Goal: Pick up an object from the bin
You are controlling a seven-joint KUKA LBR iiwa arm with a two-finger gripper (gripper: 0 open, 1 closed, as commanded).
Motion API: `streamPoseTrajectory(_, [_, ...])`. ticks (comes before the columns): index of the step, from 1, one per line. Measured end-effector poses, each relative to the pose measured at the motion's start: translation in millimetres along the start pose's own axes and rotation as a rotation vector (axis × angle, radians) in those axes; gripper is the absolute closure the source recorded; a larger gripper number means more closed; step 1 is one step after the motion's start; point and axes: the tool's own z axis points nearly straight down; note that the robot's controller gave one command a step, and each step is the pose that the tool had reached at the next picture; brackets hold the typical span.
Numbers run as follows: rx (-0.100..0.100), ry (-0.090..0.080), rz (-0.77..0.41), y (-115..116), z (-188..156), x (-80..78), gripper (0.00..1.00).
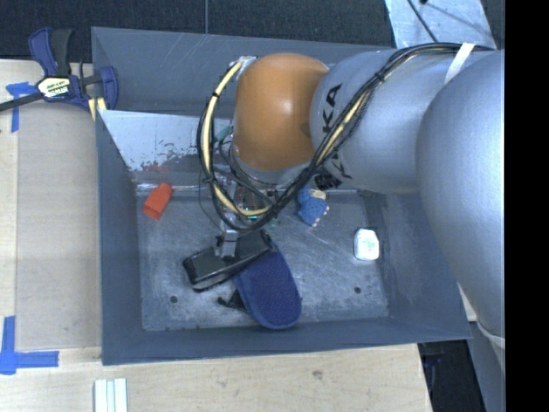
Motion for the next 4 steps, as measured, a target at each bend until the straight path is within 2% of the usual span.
streamPoseTrajectory(1, [-0.008, -0.019, -0.013, -8.8, 36.5, 23.3, 0.00])
streamPoseTrajectory(4, [-0.010, -0.026, -0.105, -6.9, 39.7, 25.6, 0.00])
